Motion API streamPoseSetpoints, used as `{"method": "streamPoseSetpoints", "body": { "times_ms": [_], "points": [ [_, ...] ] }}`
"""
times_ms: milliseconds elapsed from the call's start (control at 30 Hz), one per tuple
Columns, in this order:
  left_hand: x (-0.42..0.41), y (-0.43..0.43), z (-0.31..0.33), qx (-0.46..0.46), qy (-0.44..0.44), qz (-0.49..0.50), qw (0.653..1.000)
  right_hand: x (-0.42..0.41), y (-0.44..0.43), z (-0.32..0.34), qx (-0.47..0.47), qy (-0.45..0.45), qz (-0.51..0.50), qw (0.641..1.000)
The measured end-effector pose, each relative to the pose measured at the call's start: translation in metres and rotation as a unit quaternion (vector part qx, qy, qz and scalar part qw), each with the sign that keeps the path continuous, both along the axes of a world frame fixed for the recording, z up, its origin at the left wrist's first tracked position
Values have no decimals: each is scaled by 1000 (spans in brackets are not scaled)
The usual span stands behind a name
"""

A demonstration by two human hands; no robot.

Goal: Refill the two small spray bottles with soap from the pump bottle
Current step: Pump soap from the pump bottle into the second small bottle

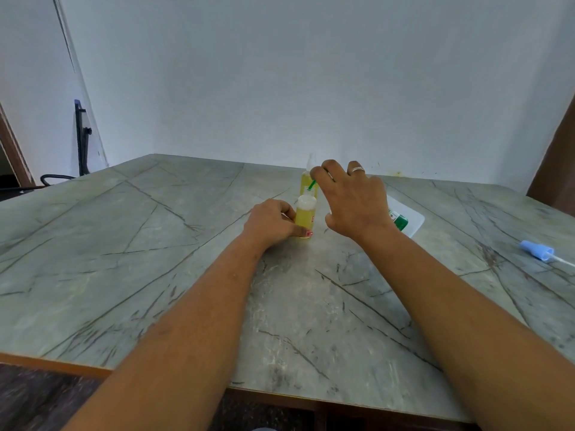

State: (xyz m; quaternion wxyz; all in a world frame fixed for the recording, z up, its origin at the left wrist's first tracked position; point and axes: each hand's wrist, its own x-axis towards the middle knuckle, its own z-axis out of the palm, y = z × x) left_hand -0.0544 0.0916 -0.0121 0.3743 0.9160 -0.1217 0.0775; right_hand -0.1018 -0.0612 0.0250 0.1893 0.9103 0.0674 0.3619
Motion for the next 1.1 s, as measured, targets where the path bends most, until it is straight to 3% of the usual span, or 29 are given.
{"method": "streamPoseSetpoints", "body": {
  "times_ms": [767,1100],
  "points": [
    [-3,0,0,9,-7,7,1000,2,0,-3,-10,0,5,1000],
    [-4,-1,1,5,-2,4,1000,3,-5,-1,18,48,18,999]
  ]
}}
